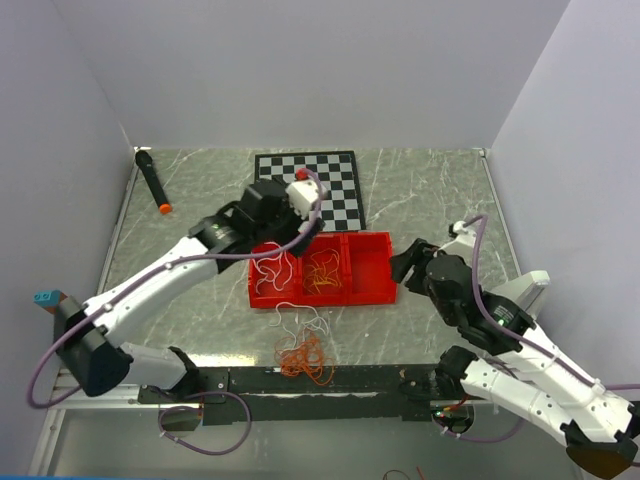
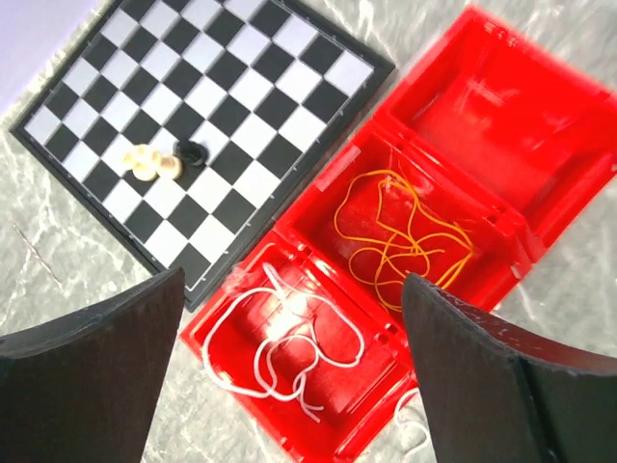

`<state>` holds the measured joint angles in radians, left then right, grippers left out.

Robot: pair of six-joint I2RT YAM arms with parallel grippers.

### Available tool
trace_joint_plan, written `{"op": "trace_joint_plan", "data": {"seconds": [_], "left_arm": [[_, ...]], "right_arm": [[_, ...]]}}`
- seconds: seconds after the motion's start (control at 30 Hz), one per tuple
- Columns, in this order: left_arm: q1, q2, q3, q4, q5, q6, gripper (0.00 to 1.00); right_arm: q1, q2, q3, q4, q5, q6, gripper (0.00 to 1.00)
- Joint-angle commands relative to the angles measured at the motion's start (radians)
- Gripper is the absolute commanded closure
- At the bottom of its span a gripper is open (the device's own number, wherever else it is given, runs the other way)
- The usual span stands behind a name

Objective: Untangle the cables

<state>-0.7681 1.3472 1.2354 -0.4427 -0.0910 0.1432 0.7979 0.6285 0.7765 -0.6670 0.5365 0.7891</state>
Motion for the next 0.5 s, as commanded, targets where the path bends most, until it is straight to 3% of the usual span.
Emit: {"op": "trace_joint_plan", "data": {"seconds": [0.0,0.1,0.23,0.33,0.47], "left_arm": [[0.114,-0.072,0.084,-0.121,0.161,-0.036,0.04],[0.165,-0.1,0.101,-0.233,0.256,0.047,0.03],[0.17,-0.216,-0.009,-0.283,0.322,0.137,0.03],[0.17,-0.302,-0.112,-0.268,0.35,0.17,0.03],[0.171,-0.338,-0.136,-0.297,0.362,0.185,0.02]], "right_arm": [[0.023,0.046,-0.06,0.174,-0.234,-0.108,0.29],[0.163,0.126,-0.1,0.257,-0.291,-0.14,0.3],[0.34,0.293,-0.129,0.332,-0.283,-0.111,0.31],[0.408,0.42,-0.149,0.426,-0.29,-0.085,0.32],[0.445,0.54,-0.125,0.486,-0.299,-0.093,0.33]]}}
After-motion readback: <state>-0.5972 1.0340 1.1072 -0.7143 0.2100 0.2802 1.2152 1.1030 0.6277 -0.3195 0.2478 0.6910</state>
